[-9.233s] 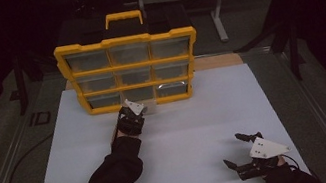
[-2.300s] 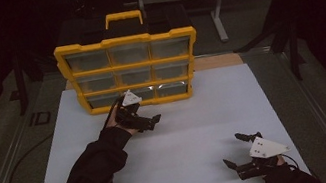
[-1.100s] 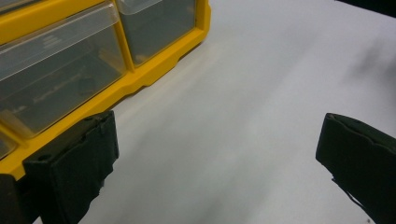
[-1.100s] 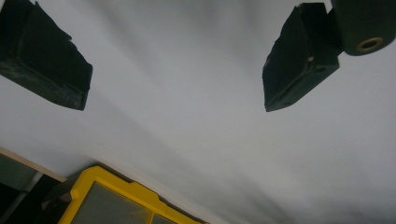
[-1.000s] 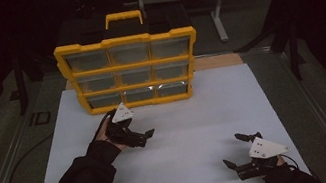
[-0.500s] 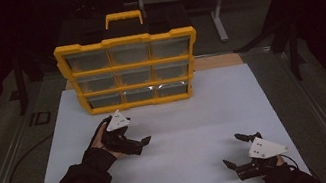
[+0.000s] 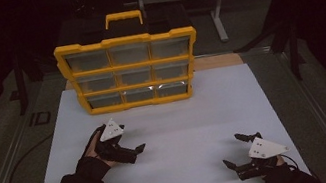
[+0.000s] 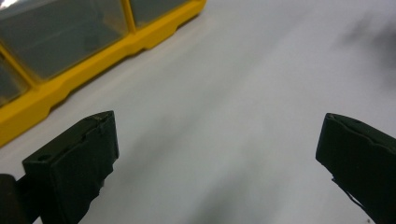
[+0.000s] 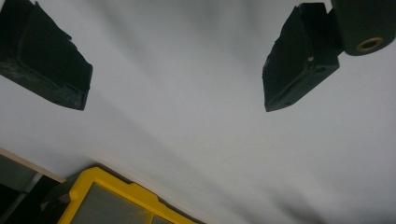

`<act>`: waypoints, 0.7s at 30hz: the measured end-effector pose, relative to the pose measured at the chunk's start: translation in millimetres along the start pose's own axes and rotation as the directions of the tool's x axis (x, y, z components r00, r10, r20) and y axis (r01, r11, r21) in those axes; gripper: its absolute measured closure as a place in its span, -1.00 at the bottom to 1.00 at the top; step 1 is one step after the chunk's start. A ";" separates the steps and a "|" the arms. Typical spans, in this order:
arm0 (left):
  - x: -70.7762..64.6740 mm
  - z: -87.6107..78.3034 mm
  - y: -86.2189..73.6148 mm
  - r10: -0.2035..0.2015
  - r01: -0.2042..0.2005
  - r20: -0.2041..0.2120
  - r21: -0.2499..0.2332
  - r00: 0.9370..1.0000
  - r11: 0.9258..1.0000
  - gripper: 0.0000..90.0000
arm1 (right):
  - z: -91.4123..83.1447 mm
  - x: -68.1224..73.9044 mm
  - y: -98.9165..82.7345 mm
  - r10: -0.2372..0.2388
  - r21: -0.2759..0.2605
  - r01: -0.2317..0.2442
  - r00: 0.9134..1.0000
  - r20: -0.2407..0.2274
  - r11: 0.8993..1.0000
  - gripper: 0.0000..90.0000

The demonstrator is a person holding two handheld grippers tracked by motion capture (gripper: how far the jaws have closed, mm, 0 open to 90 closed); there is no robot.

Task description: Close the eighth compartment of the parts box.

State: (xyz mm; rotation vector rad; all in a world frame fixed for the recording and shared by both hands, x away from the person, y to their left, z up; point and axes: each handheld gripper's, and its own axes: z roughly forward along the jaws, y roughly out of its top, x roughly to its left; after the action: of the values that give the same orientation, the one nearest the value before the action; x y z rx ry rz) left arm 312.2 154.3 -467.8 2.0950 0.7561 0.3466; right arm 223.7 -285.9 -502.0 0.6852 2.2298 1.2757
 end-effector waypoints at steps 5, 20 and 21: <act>-0.4 -6.0 -8.1 -0.007 0.007 -0.010 -0.001 1.000 1.000 -1.00 | 0.2 0.2 0.0 -0.007 0.003 0.007 1.000 -0.001 1.000 -0.81; -3.3 -22.3 -31.8 -0.020 0.020 -0.008 0.009 1.000 1.000 -1.00 | 1.0 0.7 -0.2 -0.005 0.006 0.005 1.000 -0.003 1.000 -0.81; -3.2 -23.4 -33.0 -0.020 0.020 -0.007 0.012 1.000 1.000 -1.00 | 1.1 0.8 -0.2 -0.005 0.006 0.005 1.000 -0.002 1.000 -0.81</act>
State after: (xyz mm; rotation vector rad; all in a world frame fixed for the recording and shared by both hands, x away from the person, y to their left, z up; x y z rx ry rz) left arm 285.3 181.9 -480.4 2.0972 0.7845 0.3390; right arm 223.7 -284.8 -502.8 0.6808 2.2361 1.2688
